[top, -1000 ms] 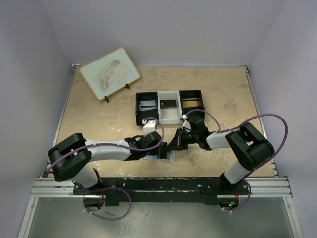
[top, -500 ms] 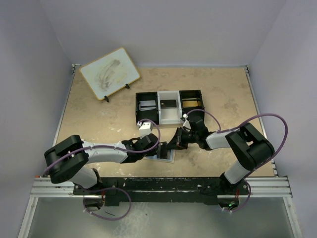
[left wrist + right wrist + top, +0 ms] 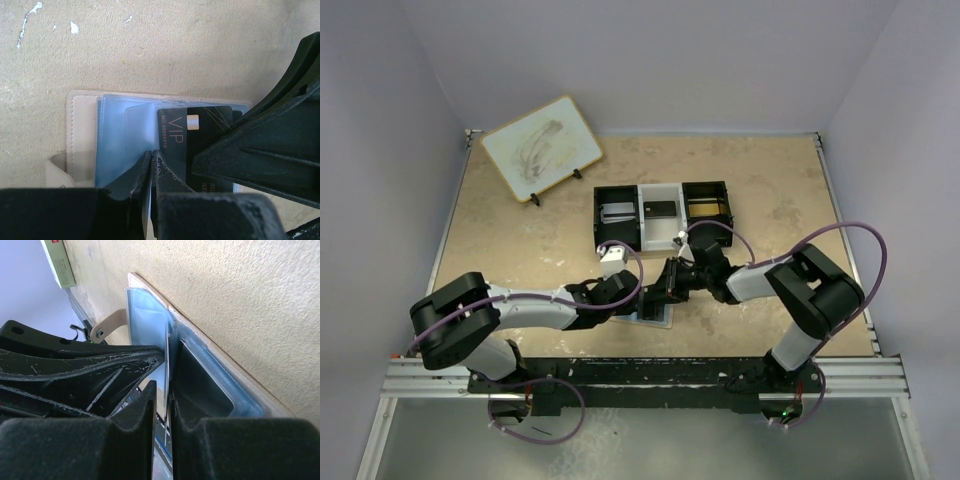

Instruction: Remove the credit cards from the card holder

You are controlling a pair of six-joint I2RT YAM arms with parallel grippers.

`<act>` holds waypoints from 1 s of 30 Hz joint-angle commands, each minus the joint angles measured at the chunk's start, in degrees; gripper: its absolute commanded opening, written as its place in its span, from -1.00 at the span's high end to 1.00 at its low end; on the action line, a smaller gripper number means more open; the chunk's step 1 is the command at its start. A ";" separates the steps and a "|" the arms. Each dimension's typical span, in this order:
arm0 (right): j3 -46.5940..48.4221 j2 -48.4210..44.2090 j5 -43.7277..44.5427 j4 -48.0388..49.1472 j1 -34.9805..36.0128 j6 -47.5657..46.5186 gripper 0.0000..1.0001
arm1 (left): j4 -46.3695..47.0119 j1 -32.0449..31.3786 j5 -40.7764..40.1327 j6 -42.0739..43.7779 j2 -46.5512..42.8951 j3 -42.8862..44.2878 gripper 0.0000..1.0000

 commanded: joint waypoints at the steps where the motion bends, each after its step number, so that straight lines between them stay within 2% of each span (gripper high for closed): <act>1: -0.57 -2.27 1.63 1.06 0.17 0.86 0.65 | -4.16 -0.25 0.60 -0.73 1.67 -1.85 1.00; 6: -1.77 -3.29 1.95 -0.07 0.16 0.86 0.82 | -4.30 -0.24 0.25 -0.96 1.60 -1.89 1.00; 9: -2.06 -4.96 2.89 -1.93 0.17 0.28 1.00 | -4.38 -0.24 0.02 -1.03 1.49 -1.85 1.00; 15: -0.44 -14.51 7.38 -13.79 -0.14 -3.53 1.00 | -6.66 -0.23 -3.37 -0.97 -1.52 -1.61 1.00; 20: 5.80 -21.36 15.15 -25.80 -1.15 -11.86 1.00 | -8.38 -0.16 -7.37 0.49 -8.32 -1.26 0.72; 23: 9.80 -25.40 21.81 -28.91 -1.19 -18.04 1.00 | -10.46 -0.16 -9.25 1.00 -11.59 0.16 0.59; 26: 13.82 -28.35 29.05 -29.96 -1.19 -27.83 1.00 | -12.91 -0.16 -11.48 1.84 -14.86 1.43 0.46; 30: 16.78 -28.75 33.19 -25.67 -1.17 -42.26 1.00 | -16.66 0.37 -15.31 3.17 -19.68 2.26 0.19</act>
